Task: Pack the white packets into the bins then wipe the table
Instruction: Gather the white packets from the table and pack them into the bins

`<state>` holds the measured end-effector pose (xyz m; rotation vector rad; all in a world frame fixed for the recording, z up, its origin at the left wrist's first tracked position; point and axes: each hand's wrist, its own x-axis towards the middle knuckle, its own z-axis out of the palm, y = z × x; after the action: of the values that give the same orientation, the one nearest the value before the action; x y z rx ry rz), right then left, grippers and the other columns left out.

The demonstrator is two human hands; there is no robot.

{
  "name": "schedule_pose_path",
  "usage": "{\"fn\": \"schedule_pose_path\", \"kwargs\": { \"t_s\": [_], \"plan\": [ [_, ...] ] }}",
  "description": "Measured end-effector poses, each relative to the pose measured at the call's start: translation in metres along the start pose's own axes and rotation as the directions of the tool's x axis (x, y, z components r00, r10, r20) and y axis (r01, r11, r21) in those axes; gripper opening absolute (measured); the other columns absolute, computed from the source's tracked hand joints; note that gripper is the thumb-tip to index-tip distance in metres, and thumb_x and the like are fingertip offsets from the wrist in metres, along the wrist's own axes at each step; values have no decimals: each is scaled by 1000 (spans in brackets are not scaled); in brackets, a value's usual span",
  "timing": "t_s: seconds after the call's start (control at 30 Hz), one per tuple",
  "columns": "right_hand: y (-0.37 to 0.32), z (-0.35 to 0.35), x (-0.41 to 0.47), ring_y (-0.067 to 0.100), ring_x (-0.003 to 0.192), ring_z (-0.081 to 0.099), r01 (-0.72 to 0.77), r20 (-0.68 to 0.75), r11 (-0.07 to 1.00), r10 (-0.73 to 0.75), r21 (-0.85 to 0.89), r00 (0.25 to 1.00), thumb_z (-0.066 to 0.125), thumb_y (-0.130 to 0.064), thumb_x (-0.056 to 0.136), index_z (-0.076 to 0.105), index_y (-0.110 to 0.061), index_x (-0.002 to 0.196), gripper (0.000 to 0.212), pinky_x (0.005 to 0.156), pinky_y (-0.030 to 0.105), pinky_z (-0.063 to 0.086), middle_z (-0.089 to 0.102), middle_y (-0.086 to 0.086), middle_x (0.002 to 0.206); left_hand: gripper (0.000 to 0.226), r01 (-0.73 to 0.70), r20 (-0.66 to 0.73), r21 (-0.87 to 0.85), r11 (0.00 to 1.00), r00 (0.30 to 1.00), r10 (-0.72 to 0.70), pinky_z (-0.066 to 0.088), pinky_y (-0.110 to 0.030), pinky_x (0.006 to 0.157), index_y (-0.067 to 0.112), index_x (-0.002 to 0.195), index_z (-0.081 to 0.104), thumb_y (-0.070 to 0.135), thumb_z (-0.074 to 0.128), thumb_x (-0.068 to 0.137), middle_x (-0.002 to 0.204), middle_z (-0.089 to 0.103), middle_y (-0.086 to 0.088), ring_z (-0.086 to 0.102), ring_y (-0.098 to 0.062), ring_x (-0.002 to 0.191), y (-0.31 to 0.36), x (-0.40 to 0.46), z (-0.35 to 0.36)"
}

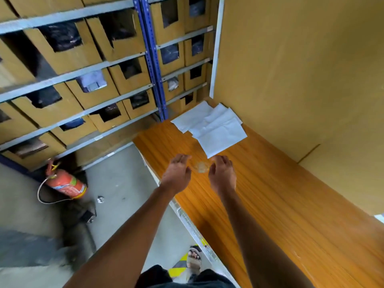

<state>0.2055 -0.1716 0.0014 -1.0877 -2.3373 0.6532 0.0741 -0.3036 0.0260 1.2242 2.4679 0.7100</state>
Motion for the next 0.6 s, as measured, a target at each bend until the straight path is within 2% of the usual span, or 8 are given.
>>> {"fn": "schedule_pose_path", "kwargs": {
  "t_s": [0.17,0.33,0.5,0.6],
  "plan": [
    [-12,19,41,32,111,62,-13,26,1000,13,-26,1000,62,-10,97,70,-16,121,26,86,45,56,68,8,123,48,-14,-3,-29,999,1000,14,46,-35,104,18,154,48,20,53,107,153,48,-7,44,-24,141,-15,47,-9],
    [-25,43,81,34,117,60,-100,27,991,103,-84,994,61,-19,101,66,-17,128,28,89,48,56,63,10,132,48,-84,35,1,996,996,84,44,-36,113,21,155,47,22,57,108,156,48,-3,39,-21,148,-30,106,-19],
    [-35,73,126,36,123,54,-235,-22,961,235,-147,972,55,-35,104,55,-17,139,39,96,51,51,53,10,144,44,-188,108,12,982,977,185,49,-37,110,20,150,50,22,58,106,152,51,-4,44,-22,142,-57,175,-26],
    [-45,94,148,39,127,48,-370,-63,918,365,-144,929,54,-40,103,51,-18,142,44,98,53,47,46,9,149,41,-257,150,10,966,956,253,51,-37,106,18,147,52,20,57,106,148,54,-4,49,-23,136,-75,211,-34]
  ]
}}
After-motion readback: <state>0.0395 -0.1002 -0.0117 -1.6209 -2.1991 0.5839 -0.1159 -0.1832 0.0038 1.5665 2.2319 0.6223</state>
